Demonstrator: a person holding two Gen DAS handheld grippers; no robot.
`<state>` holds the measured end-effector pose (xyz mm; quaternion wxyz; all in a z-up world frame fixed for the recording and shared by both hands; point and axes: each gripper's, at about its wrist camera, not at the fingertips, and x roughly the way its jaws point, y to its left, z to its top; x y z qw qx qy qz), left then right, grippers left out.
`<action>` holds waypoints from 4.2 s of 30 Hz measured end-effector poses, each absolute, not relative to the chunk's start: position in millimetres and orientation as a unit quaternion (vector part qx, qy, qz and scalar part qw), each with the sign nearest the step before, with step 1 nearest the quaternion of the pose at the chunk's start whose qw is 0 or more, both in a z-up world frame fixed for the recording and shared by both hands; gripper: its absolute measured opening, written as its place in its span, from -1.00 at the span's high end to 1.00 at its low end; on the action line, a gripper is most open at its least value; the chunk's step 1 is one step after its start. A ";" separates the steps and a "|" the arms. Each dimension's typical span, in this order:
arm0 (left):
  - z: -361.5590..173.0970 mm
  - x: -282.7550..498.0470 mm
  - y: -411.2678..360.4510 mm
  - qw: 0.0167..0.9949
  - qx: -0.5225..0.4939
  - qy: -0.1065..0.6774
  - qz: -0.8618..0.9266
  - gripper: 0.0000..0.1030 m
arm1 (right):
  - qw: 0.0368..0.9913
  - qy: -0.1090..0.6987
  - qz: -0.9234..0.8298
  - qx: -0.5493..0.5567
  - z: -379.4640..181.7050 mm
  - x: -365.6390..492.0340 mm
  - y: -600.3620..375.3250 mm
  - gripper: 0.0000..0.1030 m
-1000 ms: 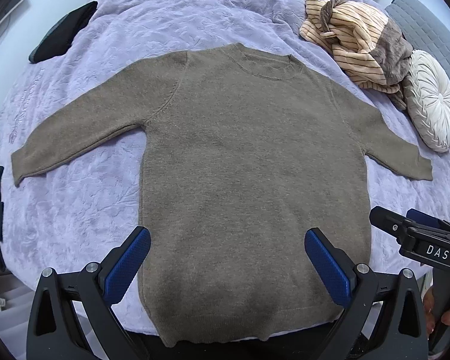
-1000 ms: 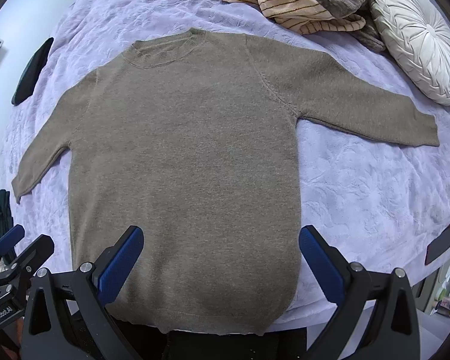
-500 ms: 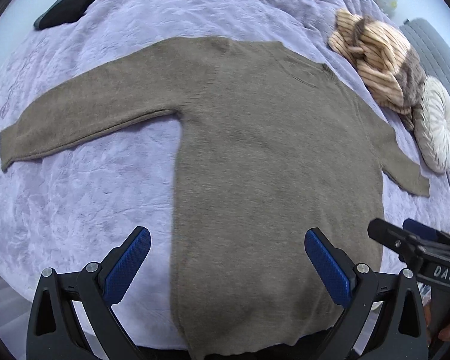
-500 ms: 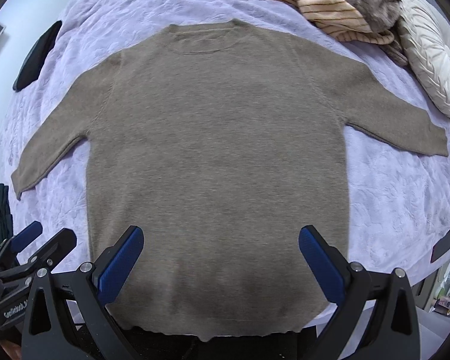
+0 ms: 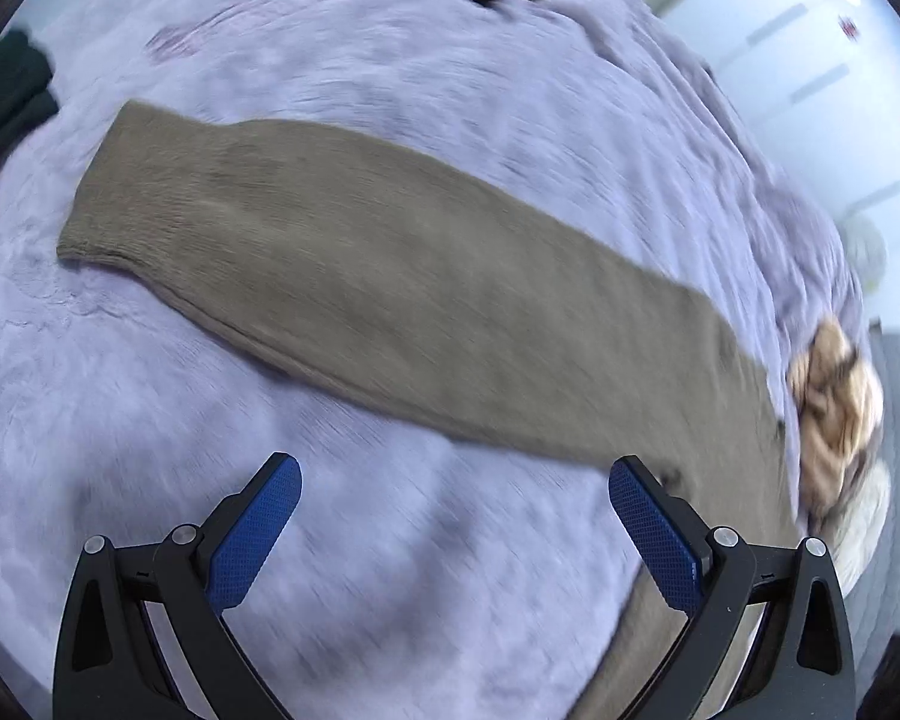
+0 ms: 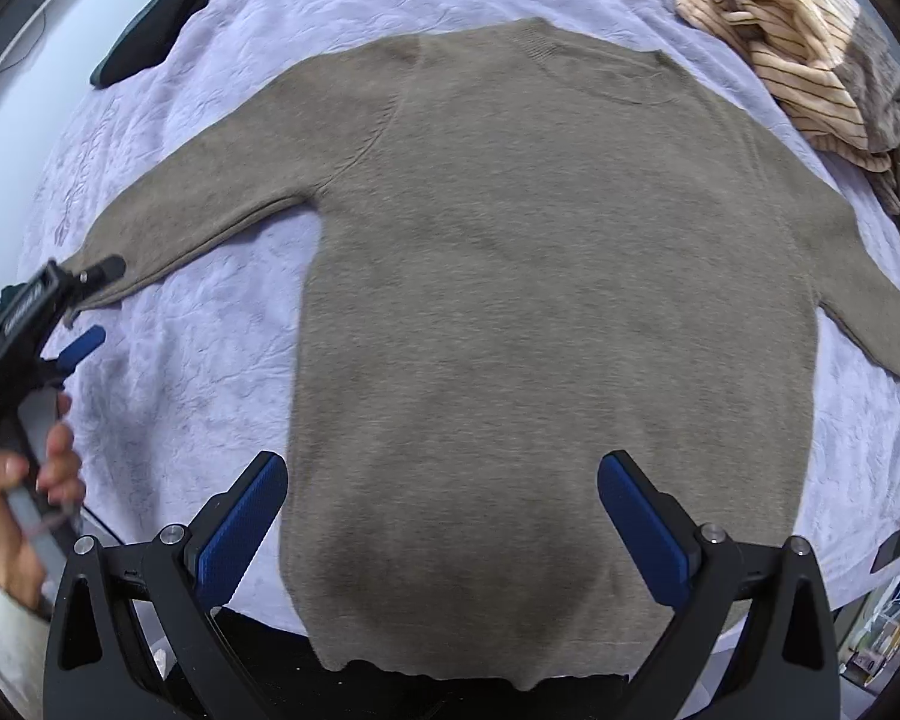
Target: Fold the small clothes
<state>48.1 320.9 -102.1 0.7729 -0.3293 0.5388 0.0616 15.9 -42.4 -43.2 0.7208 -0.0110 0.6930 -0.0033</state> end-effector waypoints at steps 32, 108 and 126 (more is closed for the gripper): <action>-51.4 102.5 294.6 0.851 -0.309 0.422 0.040 0.61 | 0.708 0.705 0.039 0.023 -80.1 14.0 -65.2 -1.00; -123.6 132.4 74.5 0.824 -0.010 0.553 0.120 -0.63 | 0.745 0.552 -0.002 0.375 -135.6 145.6 -359.4 -0.12; -116.4 126.0 78.7 0.823 0.033 0.551 0.131 -0.88 | 0.754 0.565 -0.043 0.332 -135.5 142.3 -388.4 0.70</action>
